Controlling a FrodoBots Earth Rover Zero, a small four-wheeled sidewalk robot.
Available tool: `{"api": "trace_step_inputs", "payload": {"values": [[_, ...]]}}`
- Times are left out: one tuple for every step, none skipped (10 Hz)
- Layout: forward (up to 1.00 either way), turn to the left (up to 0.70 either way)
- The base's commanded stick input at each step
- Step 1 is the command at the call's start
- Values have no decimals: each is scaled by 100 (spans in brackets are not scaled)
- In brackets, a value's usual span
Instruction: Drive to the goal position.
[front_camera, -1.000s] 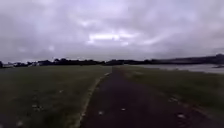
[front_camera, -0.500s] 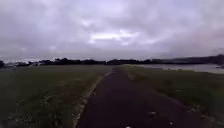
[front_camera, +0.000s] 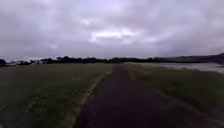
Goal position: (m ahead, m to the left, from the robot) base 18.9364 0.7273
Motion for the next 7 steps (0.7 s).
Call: {"api": "trace_step_inputs", "payload": {"values": [[85,0],[85,0],[85,0],[85,0],[85,0],[85,0],[85,0]]}}
